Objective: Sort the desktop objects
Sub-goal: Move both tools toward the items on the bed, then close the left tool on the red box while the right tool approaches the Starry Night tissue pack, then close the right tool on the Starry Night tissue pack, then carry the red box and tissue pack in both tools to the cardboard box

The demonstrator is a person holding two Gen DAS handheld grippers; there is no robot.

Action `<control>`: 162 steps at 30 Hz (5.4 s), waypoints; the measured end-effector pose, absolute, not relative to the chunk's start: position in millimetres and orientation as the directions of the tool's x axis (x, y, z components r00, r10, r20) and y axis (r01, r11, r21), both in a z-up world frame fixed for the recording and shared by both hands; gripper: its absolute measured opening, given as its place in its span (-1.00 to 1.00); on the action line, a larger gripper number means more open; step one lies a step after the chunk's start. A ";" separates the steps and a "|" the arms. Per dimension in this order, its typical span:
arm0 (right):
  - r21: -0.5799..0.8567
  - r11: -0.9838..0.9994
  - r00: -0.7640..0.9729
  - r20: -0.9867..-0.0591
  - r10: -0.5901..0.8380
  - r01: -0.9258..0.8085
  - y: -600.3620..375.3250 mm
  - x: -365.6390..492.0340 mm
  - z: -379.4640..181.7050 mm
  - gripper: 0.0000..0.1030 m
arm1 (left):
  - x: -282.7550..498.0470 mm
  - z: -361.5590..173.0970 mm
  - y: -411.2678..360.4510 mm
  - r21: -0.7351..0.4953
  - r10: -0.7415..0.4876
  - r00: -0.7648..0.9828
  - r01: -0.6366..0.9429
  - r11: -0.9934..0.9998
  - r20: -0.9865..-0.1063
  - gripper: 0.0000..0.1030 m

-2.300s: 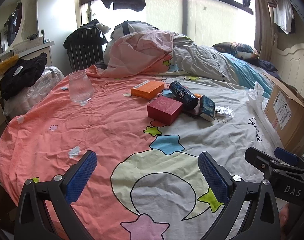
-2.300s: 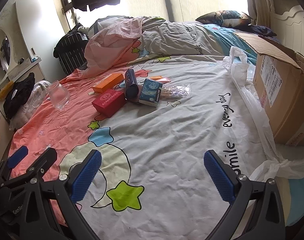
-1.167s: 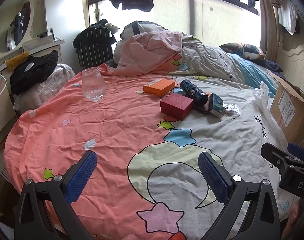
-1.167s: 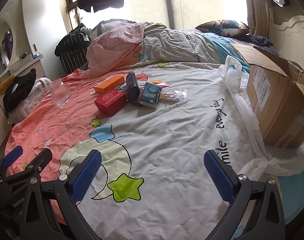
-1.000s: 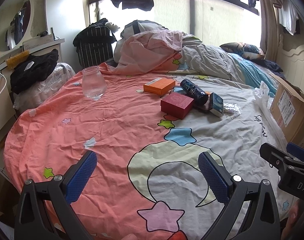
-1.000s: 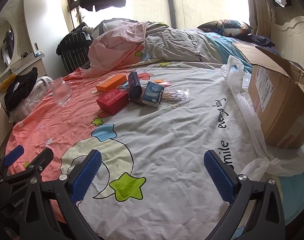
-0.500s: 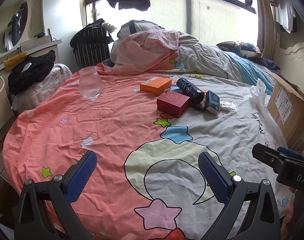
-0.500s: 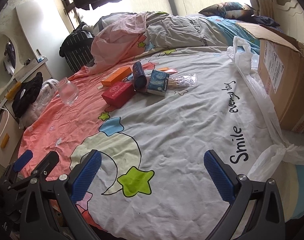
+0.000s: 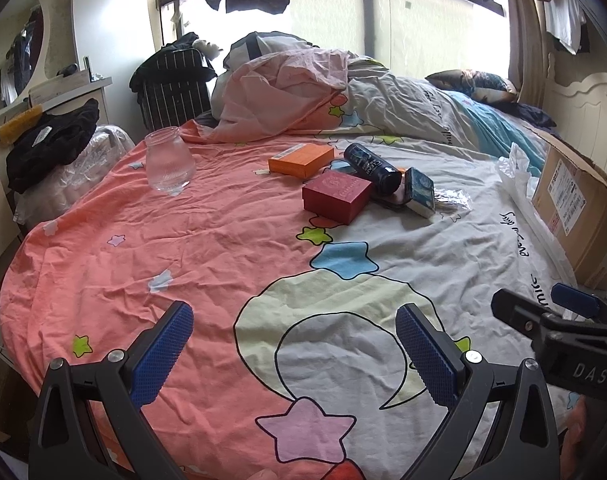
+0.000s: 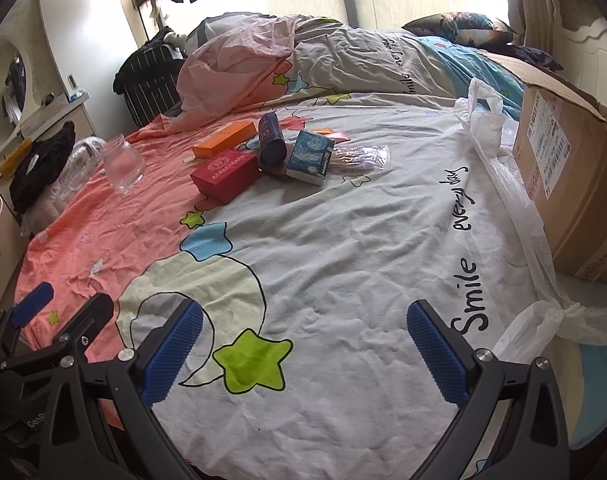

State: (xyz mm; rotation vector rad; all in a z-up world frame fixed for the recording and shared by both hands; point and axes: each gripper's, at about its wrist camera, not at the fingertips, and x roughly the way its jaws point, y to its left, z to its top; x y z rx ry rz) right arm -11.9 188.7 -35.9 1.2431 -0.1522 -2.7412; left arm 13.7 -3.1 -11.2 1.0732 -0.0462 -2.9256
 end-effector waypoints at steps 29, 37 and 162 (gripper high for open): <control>0.097 -0.992 -0.642 -0.756 -0.124 0.078 182.6 -56.0 -45.1 0.99 | -47.2 -30.0 -16.1 -0.097 0.113 -0.669 -0.061 -0.993 -0.735 1.00; 0.087 -0.994 -0.642 -0.759 -0.110 0.067 189.4 -70.3 -45.2 0.99 | -70.0 -31.7 -11.4 -0.195 0.210 -0.596 -0.091 -0.977 -0.775 1.00; 0.197 -0.954 -0.514 -0.808 -0.288 0.224 193.7 -203.3 -36.3 -0.09 | -184.2 -29.8 45.1 0.068 0.186 -0.468 -0.475 -0.877 -0.864 0.44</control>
